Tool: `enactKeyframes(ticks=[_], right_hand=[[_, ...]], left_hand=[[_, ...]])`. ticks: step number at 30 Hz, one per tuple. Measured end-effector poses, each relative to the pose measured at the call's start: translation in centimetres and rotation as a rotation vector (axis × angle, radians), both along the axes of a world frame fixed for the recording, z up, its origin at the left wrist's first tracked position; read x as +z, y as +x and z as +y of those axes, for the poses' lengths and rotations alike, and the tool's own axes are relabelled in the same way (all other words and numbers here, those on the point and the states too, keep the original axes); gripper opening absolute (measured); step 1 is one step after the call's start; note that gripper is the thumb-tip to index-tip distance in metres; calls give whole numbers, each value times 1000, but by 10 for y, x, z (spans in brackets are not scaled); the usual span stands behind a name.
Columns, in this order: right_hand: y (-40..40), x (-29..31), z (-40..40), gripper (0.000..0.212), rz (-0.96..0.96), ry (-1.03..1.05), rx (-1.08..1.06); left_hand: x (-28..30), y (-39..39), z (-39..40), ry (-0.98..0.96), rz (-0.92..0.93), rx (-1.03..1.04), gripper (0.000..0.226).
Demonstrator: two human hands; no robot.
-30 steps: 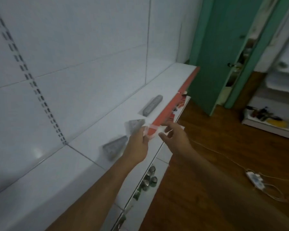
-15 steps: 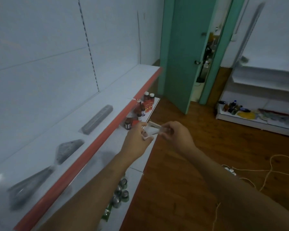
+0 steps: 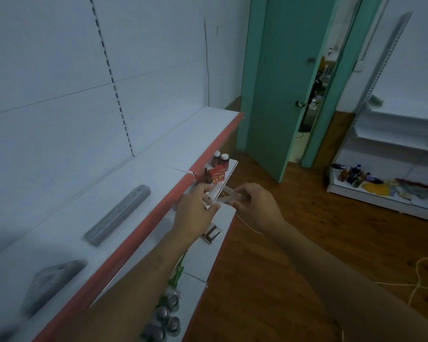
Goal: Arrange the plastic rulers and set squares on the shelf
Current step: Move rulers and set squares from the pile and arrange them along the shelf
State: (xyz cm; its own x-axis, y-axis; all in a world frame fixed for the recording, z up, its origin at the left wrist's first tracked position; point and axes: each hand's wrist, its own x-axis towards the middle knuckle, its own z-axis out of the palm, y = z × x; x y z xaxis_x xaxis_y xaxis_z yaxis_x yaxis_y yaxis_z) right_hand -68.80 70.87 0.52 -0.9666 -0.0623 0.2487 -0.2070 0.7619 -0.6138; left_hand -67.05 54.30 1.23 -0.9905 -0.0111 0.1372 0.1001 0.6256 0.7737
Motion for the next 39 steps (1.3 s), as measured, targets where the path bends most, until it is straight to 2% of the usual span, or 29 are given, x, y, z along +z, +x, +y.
enactKeyframes(ticks=[6, 12, 16, 21, 24, 27, 30, 32, 34, 39], right_hand=[[-54, 3, -15, 23, -9, -20, 38], [-94, 4, -45, 20, 2, -26, 196], [-116, 9, -74, 15, -44, -168, 343], [-126, 8, -120, 6, -55, -304, 583], [-119, 1, -149, 4, -51, -333, 737], [-105, -7, -179, 16, -73, -374, 853], [-80, -9, -210, 23, -91, -425, 993], [-63, -12, -226, 28, -136, -465, 1077], [-47, -18, -240, 34, -128, -410, 1134], [-8, -17, -269, 35, -164, -327, 1158]], left_hand=[[1, -51, -14, -26, 44, 62, 32], [-2, -71, -41, -21, 24, 192, 36], [-4, -70, -67, -17, 23, 324, 45], [-7, -49, -96, -56, 35, 557, 43], [-8, -26, -111, -79, 14, 683, 40], [-14, 3, -129, -104, -7, 805, 39], [-18, 35, -139, -66, -12, 847, 35], [-20, 51, -141, -32, 15, 853, 24], [-23, 65, -145, -11, 57, 884, 14], [-25, 100, -163, 82, 64, 939, 20]])
